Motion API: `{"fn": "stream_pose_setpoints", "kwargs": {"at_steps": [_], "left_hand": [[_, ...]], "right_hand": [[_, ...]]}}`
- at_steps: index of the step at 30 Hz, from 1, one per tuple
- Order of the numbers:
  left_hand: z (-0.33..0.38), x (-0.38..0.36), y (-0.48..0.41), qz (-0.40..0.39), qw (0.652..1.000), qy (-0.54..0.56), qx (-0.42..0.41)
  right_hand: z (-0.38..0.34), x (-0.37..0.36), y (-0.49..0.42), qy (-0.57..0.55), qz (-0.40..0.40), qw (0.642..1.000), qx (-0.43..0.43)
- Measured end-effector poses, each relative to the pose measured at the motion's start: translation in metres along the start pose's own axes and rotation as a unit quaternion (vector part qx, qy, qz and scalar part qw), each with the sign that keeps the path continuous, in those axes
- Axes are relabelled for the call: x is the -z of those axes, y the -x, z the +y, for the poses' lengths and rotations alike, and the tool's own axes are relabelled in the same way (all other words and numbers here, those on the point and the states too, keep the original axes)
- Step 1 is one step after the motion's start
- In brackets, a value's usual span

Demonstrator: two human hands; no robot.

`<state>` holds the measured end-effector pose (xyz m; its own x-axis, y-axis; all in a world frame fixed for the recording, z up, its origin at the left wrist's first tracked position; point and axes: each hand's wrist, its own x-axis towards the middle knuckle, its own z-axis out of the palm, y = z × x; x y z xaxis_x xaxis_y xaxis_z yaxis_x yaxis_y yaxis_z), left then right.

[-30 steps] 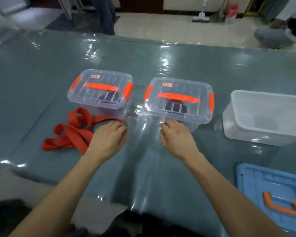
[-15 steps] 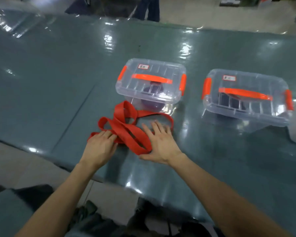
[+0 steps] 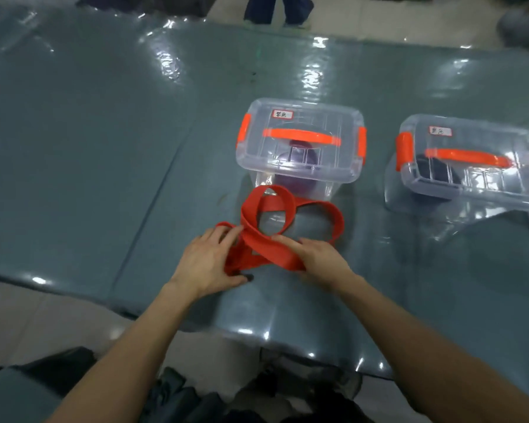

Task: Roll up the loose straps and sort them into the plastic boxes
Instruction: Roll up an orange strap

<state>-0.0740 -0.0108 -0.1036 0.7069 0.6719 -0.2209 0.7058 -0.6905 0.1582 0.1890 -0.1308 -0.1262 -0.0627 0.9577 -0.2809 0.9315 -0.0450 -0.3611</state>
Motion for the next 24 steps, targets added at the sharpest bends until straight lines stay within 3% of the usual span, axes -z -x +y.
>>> {"fn": "stream_pose_setpoints", "kwargs": {"at_steps": [5, 10, 15, 19, 24], "left_hand": [[0.052, -0.007, -0.025, -0.03, 0.996, 0.008, -0.083], [0.144, -0.001, -0.05, -0.037, 0.99, 0.09, -0.1], [0.232, 0.007, -0.074, -0.02, 0.985, 0.079, -0.154], [0.318, 0.014, -0.087, 0.038, 0.98, 0.14, -0.134], [0.421, 0.034, -0.094, 0.096, 0.955, 0.273, -0.063]], "right_hand": [[0.033, 0.032, 0.066, -0.082, 0.114, 0.989, -0.035], [0.074, 0.07, 0.138, -0.129, 0.164, 0.976, -0.069], [0.144, 0.107, 0.201, -0.093, 0.13, 0.984, -0.083], [0.22, 0.132, 0.263, -0.13, 0.155, 0.976, -0.077], [0.297, 0.158, 0.321, -0.09, 0.145, 0.983, -0.067]]}}
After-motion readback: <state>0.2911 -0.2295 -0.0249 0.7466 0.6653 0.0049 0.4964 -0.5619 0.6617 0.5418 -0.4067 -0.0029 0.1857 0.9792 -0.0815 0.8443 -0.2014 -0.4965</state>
